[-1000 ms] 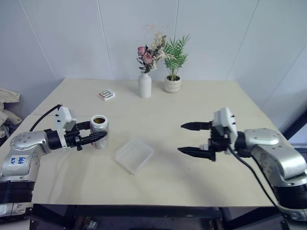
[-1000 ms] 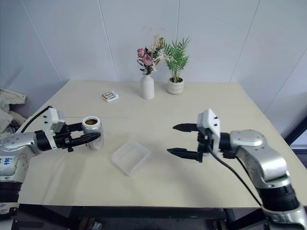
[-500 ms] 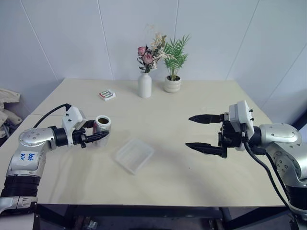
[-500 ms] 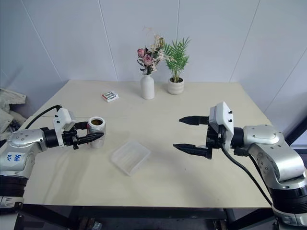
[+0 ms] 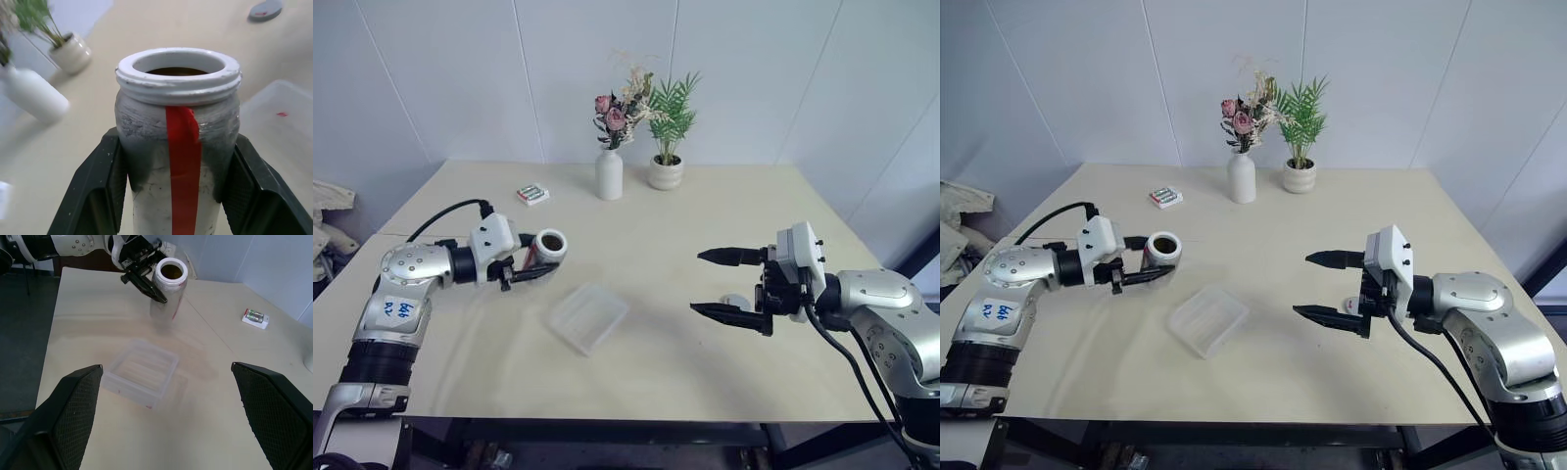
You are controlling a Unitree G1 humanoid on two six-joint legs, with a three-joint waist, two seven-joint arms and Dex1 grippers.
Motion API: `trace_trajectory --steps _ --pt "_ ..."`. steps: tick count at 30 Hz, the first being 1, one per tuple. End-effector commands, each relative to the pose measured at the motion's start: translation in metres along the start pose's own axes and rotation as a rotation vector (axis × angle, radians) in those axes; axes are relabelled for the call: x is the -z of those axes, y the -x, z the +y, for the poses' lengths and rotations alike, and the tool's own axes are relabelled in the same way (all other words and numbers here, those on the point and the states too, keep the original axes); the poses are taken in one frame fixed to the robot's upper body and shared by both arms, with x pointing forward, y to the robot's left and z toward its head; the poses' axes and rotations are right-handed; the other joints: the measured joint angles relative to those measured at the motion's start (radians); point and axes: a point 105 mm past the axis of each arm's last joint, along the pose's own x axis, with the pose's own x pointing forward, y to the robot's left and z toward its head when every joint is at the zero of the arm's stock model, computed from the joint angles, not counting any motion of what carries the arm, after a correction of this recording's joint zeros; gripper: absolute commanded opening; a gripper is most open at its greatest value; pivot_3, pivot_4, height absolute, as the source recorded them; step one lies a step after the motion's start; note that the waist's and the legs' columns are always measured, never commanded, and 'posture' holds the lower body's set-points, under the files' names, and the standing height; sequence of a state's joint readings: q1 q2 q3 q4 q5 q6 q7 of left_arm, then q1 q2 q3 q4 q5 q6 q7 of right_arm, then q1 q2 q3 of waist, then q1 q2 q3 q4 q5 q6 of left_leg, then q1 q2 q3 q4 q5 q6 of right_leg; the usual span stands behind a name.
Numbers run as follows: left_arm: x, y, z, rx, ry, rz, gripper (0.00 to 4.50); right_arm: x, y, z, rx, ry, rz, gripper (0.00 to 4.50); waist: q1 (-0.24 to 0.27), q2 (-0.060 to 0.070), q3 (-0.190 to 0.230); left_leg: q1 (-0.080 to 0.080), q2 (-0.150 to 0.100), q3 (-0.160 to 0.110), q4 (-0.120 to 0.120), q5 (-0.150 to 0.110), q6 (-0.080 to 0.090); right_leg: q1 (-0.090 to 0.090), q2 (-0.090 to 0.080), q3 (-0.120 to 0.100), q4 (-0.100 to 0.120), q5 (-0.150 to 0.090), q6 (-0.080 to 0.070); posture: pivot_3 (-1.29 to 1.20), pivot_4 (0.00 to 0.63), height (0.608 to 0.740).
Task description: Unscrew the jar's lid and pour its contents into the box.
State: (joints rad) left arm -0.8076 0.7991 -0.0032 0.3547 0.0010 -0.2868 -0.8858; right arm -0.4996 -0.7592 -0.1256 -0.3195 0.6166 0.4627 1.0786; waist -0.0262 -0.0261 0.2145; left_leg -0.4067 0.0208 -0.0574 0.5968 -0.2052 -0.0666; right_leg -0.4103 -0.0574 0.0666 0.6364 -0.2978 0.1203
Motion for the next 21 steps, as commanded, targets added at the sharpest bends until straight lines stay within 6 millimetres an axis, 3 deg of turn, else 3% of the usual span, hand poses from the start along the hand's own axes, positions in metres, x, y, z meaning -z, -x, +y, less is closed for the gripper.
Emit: trace_trajectory --steps 1,7,10,16,21 --pt "-0.032 -0.007 0.018 -0.081 -0.533 -0.042 2.2 -0.01 0.001 0.0 0.021 0.025 -0.043 4.45 0.0 0.0 0.0 0.0 0.0 0.0 0.0 0.0 0.0 0.0 0.0 0.0 0.0 0.0 0.001 0.0 0.15 0.74" --pt "-0.067 -0.038 0.019 -0.071 -1.167 -0.149 2.2 -0.012 -0.008 -0.004 0.038 -0.002 -0.094 4.45 0.0 -0.001 0.001 -0.001 -0.002 0.002 0.001 0.0 0.001 0.001 -0.001 0.003 -0.002 0.002 0.004 0.0 0.15 0.74" --pt "-0.064 -0.048 0.016 -0.031 -1.355 -0.181 2.2 -0.014 -0.013 -0.008 0.048 -0.013 -0.123 4.45 -0.004 -0.001 0.001 -0.001 -0.002 0.003 0.002 -0.001 0.001 0.0 -0.001 0.004 -0.002 0.003 0.005 0.0 0.15 0.74" --pt "-0.029 -0.065 0.012 0.184 -1.54 -0.124 2.2 -0.021 -0.021 -0.015 0.07 -0.012 -0.181 4.45 -0.005 -0.002 0.001 0.0 -0.003 0.006 0.001 -0.001 0.002 -0.001 -0.001 0.008 -0.001 0.002 0.007 0.0 0.15 0.74" --pt "-0.051 -0.075 -0.001 0.242 -1.606 -0.256 2.2 -0.02 -0.023 -0.018 0.106 -0.021 -0.228 4.45 0.0 -0.003 0.001 -0.004 -0.004 0.006 0.001 -0.002 0.004 -0.004 -0.001 0.009 -0.002 0.001 0.008 0.0 0.15 0.74"
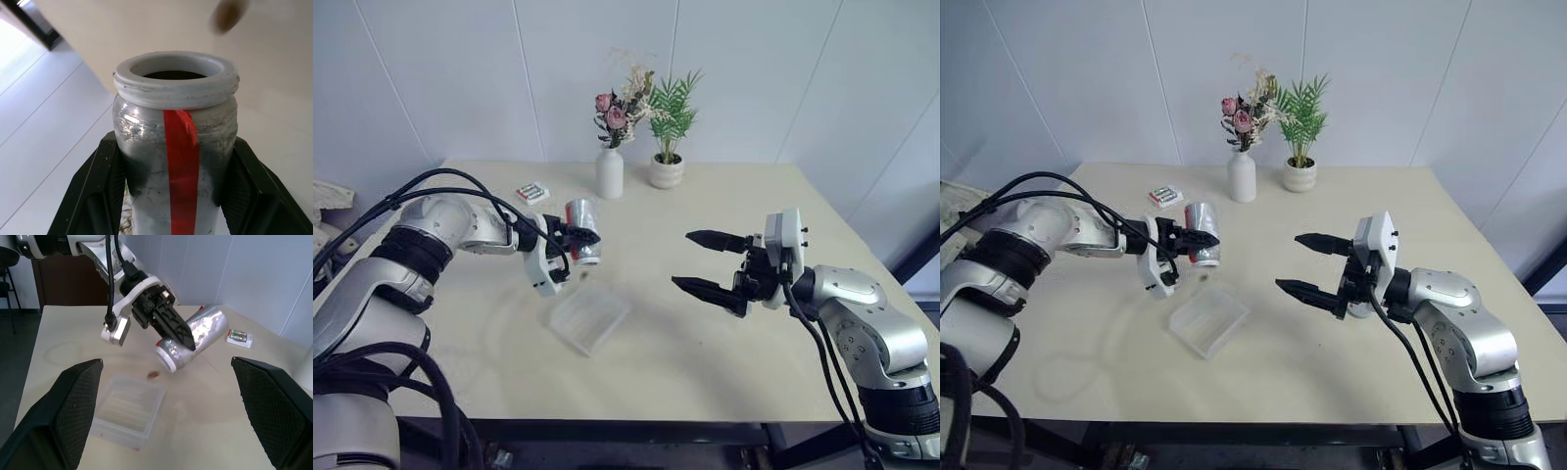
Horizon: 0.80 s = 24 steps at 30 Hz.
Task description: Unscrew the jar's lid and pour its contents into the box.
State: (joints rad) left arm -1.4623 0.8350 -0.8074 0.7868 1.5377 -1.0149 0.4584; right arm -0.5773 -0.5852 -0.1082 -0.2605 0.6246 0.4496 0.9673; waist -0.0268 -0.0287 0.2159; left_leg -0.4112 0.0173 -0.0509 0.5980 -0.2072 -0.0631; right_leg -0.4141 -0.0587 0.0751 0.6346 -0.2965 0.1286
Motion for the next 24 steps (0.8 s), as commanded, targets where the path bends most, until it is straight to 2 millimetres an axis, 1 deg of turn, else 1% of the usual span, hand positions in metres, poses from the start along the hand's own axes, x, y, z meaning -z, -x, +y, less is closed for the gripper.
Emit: trace_trajectory --steps 1,3,4,5,6,9,13,14,15,19,21,22,23,24 --pt "0.01 0.001 0.029 -0.08 -0.08 -0.007 2.2 -0.009 -0.002 -0.003 0.018 0.039 -0.052 4.45 0.001 0.0 0.0 -0.001 0.0 0.0 0.0 0.0 0.0 -0.001 0.0 0.0 0.0 0.0 0.0 0.0 0.15 0.74" --pt "0.005 0.003 0.041 -0.147 -0.124 -0.04 2.2 -0.009 -0.004 -0.003 0.019 0.041 -0.059 4.45 0.0 0.0 0.0 -0.002 -0.001 0.0 0.0 -0.001 0.001 -0.001 -0.002 0.0 0.0 -0.001 0.001 0.0 0.15 0.74" --pt "0.008 0.002 0.036 -0.115 -0.093 -0.026 2.2 -0.009 -0.005 -0.004 0.021 0.041 -0.064 4.45 -0.001 0.0 0.0 -0.002 -0.002 0.0 0.0 -0.001 0.002 -0.001 -0.002 0.001 0.0 -0.001 0.002 0.0 0.15 0.74" --pt "0.007 0.003 0.036 -0.113 -0.094 -0.03 2.2 -0.009 -0.005 -0.005 0.025 0.044 -0.067 4.45 -0.002 0.0 0.0 -0.001 -0.002 0.001 0.0 -0.001 0.002 -0.001 -0.002 0.001 0.0 -0.001 0.002 0.0 0.15 0.74" --pt "0.007 0.004 0.033 -0.102 -0.058 -0.031 2.2 -0.01 -0.005 -0.007 0.032 0.047 -0.073 4.45 -0.004 0.0 0.0 -0.001 -0.002 0.001 0.0 -0.001 0.002 -0.001 -0.002 0.001 0.0 -0.001 0.002 0.0 0.15 0.74" --pt "0.01 0.007 0.019 -0.03 -0.031 -0.004 2.2 -0.01 -0.007 -0.008 0.032 0.052 -0.079 4.45 -0.004 0.0 0.0 0.0 -0.002 0.002 0.001 -0.001 0.002 -0.001 -0.002 0.002 0.002 -0.001 0.001 0.0 0.15 0.74" --pt "0.006 0.012 0.018 -0.053 0.024 -0.016 2.2 -0.009 -0.007 -0.008 0.025 0.054 -0.077 4.45 -0.002 0.0 0.0 0.001 -0.002 0.003 0.003 -0.001 0.002 -0.001 -0.002 0.004 0.004 -0.001 0.001 0.0 0.15 0.74" --pt "0.006 0.015 0.013 -0.058 0.103 -0.005 2.2 -0.01 -0.007 -0.009 0.025 0.055 -0.076 4.45 -0.002 0.0 0.0 0.001 -0.002 0.003 0.003 -0.001 0.002 -0.001 -0.002 0.004 0.004 -0.001 0.002 0.0 0.15 0.74" --pt "0.005 0.019 0.012 -0.078 0.147 -0.004 2.2 -0.01 -0.007 -0.009 0.024 0.056 -0.072 4.45 -0.003 0.0 0.0 0.001 -0.002 0.003 0.004 -0.001 0.002 0.0 -0.002 0.004 0.004 -0.001 0.002 0.0 0.15 0.74" --pt "0.002 0.034 -0.006 -0.16 0.606 0.033 2.2 -0.01 -0.006 -0.008 0.009 0.044 -0.064 4.45 -0.005 0.0 0.0 0.002 -0.002 0.004 0.004 -0.001 0.002 0.0 -0.002 0.005 0.006 -0.001 0.001 0.0 0.15 0.74" --pt "0.008 0.039 -0.008 -0.232 0.759 0.084 2.2 -0.01 -0.006 -0.008 0.003 0.037 -0.063 4.45 -0.004 0.0 0.0 0.003 -0.001 0.005 0.005 -0.001 0.002 0.0 -0.001 0.005 0.009 -0.002 0.001 0.0 0.15 0.74" --pt "0.011 0.04 -0.012 -0.259 0.877 0.116 2.2 -0.01 -0.007 -0.007 -0.003 0.035 -0.063 4.45 -0.003 0.0 0.0 0.003 -0.001 0.005 0.006 -0.001 0.002 0.0 -0.001 0.005 0.01 -0.002 0.001 0.0 0.15 0.74" --pt "0.019 0.044 -0.015 -0.319 1.037 0.163 2.2 -0.011 -0.008 -0.006 -0.011 0.03 -0.065 4.45 -0.003 0.0 0.0 0.003 -0.001 0.005 0.008 -0.001 0.002 0.0 -0.001 0.005 0.01 -0.002 0.001 0.0 0.15 0.74" --pt "0.023 0.047 -0.022 -0.374 1.256 0.182 2.2 -0.011 -0.01 -0.006 -0.021 0.024 -0.065 4.45 -0.004 0.0 0.0 0.003 -0.001 0.005 0.009 -0.001 0.002 0.0 -0.001 0.006 0.011 -0.002 0.001 0.0 0.15 0.74"
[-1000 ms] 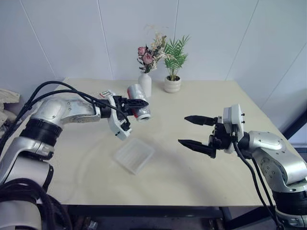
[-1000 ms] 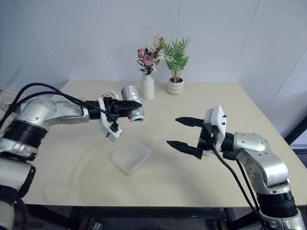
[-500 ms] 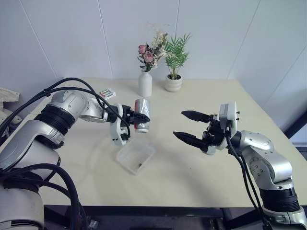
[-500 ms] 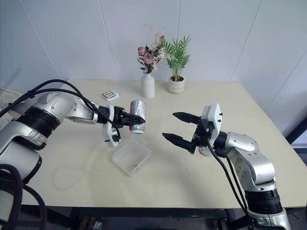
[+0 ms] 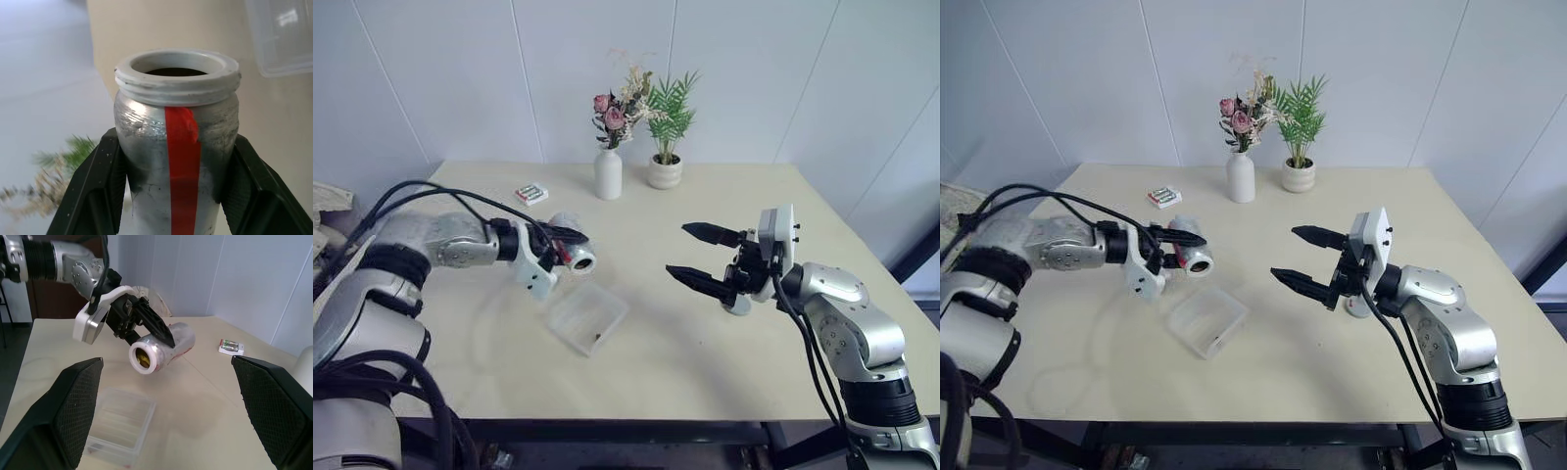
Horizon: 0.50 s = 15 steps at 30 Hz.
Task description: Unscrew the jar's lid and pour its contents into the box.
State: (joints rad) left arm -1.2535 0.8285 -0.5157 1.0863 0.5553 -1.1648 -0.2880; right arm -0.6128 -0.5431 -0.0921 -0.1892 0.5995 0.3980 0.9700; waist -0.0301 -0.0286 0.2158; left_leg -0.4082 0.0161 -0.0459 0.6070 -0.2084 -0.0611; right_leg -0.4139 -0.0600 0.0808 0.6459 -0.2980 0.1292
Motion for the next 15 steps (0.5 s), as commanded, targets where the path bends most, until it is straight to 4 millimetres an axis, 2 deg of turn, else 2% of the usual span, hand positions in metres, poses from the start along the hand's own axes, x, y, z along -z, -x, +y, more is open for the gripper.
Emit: trace_trajectory --steps 1,3,8,10,12,15 --pt "0.02 0.019 0.032 -0.268 0.565 0.023 2.2 -0.014 -0.004 0.004 -0.048 0.018 -0.031 4.45 -0.001 0.0 0.0 0.0 0.0 0.0 0.002 0.0 0.0 0.0 0.0 0.001 0.001 0.0 0.0 0.0 0.15 0.74" --pt "0.026 0.03 0.034 -0.378 0.848 -0.014 2.2 -0.015 -0.006 0.006 -0.067 0.008 -0.032 4.45 -0.003 0.0 0.0 -0.001 0.001 0.0 0.005 0.0 0.0 0.0 0.001 0.001 0.003 0.001 0.0 0.0 0.15 0.74" --pt "0.035 0.054 0.028 -0.582 1.171 -0.008 2.2 -0.015 -0.01 0.011 -0.103 0.002 -0.028 4.45 -0.015 -0.001 0.0 0.002 0.001 -0.002 0.007 0.0 0.0 0.001 0.002 0.002 0.009 0.0 0.0 0.0 0.15 0.74" --pt "0.045 0.068 0.013 -0.739 1.337 0.012 2.2 -0.015 -0.018 0.012 -0.125 0.004 -0.027 4.45 -0.022 0.0 0.0 0.004 0.001 -0.002 0.008 0.0 0.0 0.002 0.002 0.002 0.01 0.0 0.0 0.0 0.15 0.74" --pt "0.053 0.08 -0.002 -0.85 1.433 0.047 2.2 -0.013 -0.024 0.015 -0.15 0.009 -0.017 4.45 -0.028 0.0 0.0 0.005 0.001 -0.001 0.009 0.0 0.0 0.003 0.002 0.004 0.011 0.001 0.0 0.0 0.15 0.74" --pt "0.064 0.097 -0.021 -0.964 1.478 0.136 2.2 -0.008 -0.029 0.021 -0.184 0.024 0.011 4.45 -0.029 -0.002 0.0 0.006 0.001 -0.001 0.009 0.001 0.0 0.003 0.002 0.004 0.011 0.002 -0.001 0.0 0.15 0.74"
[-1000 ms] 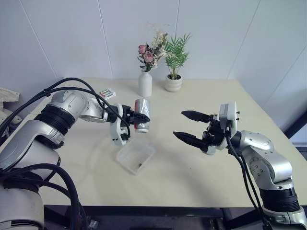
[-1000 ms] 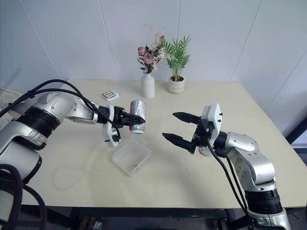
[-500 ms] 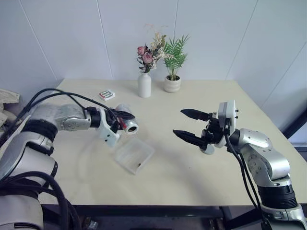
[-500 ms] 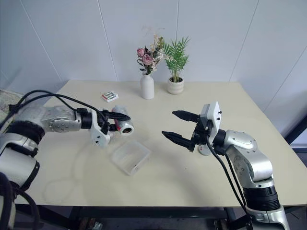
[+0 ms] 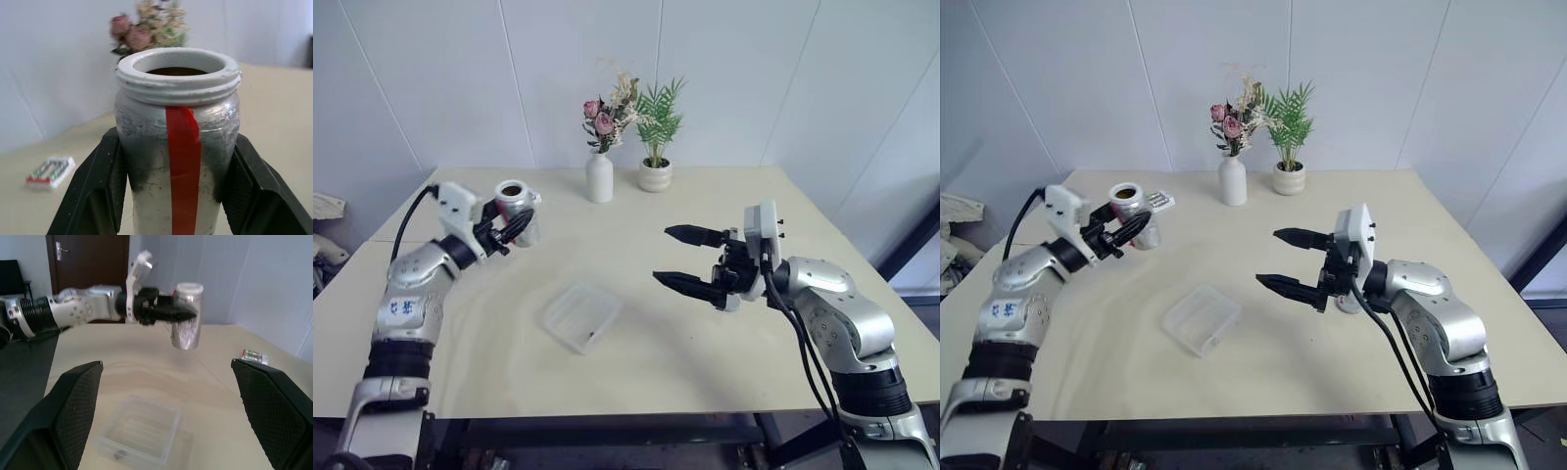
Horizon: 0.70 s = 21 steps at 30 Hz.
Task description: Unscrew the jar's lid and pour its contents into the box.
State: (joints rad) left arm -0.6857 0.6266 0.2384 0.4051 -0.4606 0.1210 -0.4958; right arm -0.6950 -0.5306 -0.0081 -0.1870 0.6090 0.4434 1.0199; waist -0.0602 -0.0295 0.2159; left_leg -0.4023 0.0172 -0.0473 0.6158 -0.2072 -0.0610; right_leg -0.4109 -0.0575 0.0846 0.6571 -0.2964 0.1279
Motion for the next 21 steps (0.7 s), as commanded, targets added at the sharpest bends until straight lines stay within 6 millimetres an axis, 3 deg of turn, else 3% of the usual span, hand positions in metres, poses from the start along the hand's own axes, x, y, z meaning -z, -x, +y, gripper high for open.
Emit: trace_trajectory --steps 1,3,8,15,21 --pt "-0.011 0.018 0.032 -0.173 0.004 -0.064 2.2 -0.001 -0.009 0.004 -0.041 0.043 0.013 4.45 0.002 -0.001 0.0 0.0 0.0 -0.001 0.0 0.0 0.0 0.0 0.001 -0.001 0.0 0.0 -0.001 0.0 0.15 0.74" --pt "-0.006 0.03 0.047 -0.259 -0.02 -0.115 2.2 0.001 -0.014 0.005 -0.053 0.06 0.022 4.45 0.005 -0.001 0.0 -0.001 0.0 -0.001 0.0 0.001 -0.001 0.0 0.0 0.0 -0.001 0.001 0.0 0.0 0.15 0.74" --pt "0.029 0.053 0.081 -0.399 -0.022 -0.013 2.2 -0.001 -0.02 0.004 -0.064 0.075 0.011 4.45 0.006 -0.001 0.0 -0.001 0.0 0.0 0.0 0.001 -0.001 0.0 0.0 0.0 -0.004 0.002 0.001 0.0 0.15 0.74" --pt "0.047 0.059 0.094 -0.464 -0.029 0.02 2.2 0.0 -0.019 0.006 -0.058 0.076 0.018 4.45 0.012 -0.003 -0.001 -0.003 0.0 0.0 -0.002 0.0 0.0 0.0 0.0 -0.001 -0.007 0.002 0.001 0.0 0.15 0.74" --pt "0.067 0.053 0.085 -0.42 -0.02 0.099 2.2 -0.002 -0.014 0.008 -0.022 0.068 0.013 4.45 0.012 -0.003 -0.001 -0.003 0.0 0.0 -0.003 0.0 0.0 0.0 0.0 -0.001 -0.009 0.003 0.001 0.0 0.15 0.74"
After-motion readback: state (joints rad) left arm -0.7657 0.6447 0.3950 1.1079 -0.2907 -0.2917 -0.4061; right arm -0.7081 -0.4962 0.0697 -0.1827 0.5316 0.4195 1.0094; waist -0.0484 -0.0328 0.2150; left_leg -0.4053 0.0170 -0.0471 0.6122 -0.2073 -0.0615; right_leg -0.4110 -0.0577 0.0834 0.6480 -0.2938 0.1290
